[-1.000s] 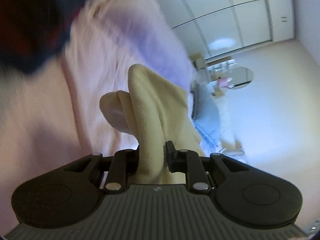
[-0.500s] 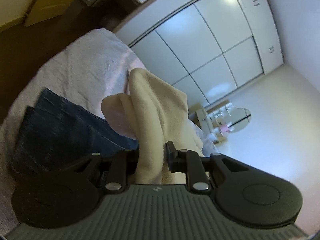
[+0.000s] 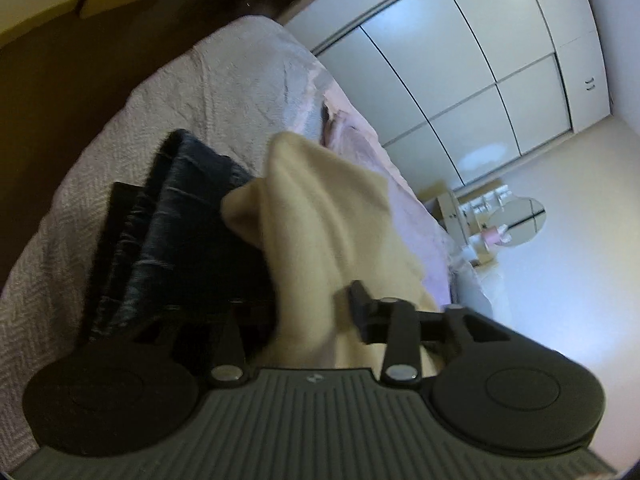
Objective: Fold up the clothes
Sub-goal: 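Carry the shirt with both grippers and lower it onto the jeans stack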
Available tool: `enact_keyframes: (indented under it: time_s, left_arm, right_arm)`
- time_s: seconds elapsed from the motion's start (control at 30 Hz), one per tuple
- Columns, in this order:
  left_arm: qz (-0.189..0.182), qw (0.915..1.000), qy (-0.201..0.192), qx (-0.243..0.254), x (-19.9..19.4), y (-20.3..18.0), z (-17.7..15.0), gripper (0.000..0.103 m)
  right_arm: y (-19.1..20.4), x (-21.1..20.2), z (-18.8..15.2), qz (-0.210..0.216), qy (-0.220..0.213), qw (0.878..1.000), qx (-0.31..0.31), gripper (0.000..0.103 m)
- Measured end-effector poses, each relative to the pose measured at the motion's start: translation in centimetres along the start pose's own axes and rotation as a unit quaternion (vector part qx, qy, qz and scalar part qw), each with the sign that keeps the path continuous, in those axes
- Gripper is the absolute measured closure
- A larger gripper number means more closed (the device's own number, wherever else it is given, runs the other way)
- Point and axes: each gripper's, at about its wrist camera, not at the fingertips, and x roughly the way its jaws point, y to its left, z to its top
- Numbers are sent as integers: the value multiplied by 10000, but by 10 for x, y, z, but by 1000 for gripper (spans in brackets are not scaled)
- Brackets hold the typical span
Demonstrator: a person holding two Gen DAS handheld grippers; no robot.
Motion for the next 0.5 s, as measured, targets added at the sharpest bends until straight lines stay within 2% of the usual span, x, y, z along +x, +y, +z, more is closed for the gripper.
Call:
enact_keyframes:
  time_s: [0.1,0.17,0.23,0.3,0.37,0.5]
  left_arm:
    - [586,9977,-299,176,-24,-4,4,63]
    - [1010,9931,-462,376,-41,-17,8,67]
    - [1332,9849,-517,973,-42,-46,10,91]
    - [1630,9715,-551,1629,-39,-77,11,94]
    - [1618,9613,-594,2149,-26,-104,11,94]
    - [1471,9558,-551,2487,20,-117,8,93]
  right_arm:
    - [15,-11,3,-411,-316,9976,-450,47]
    - [30,-25,1,-804,-614,9904,-937,46]
    - [50,-34,-2,-1198,-1008,9766,-1472,46]
    - [69,-30,-5,-1374,-1247,9623,-1990,47]
    - [86,-21,-7,-1467,-1387,9489,-2425,47]
    - [95,14,-9,-1693,-1268,9352,-2840,47]
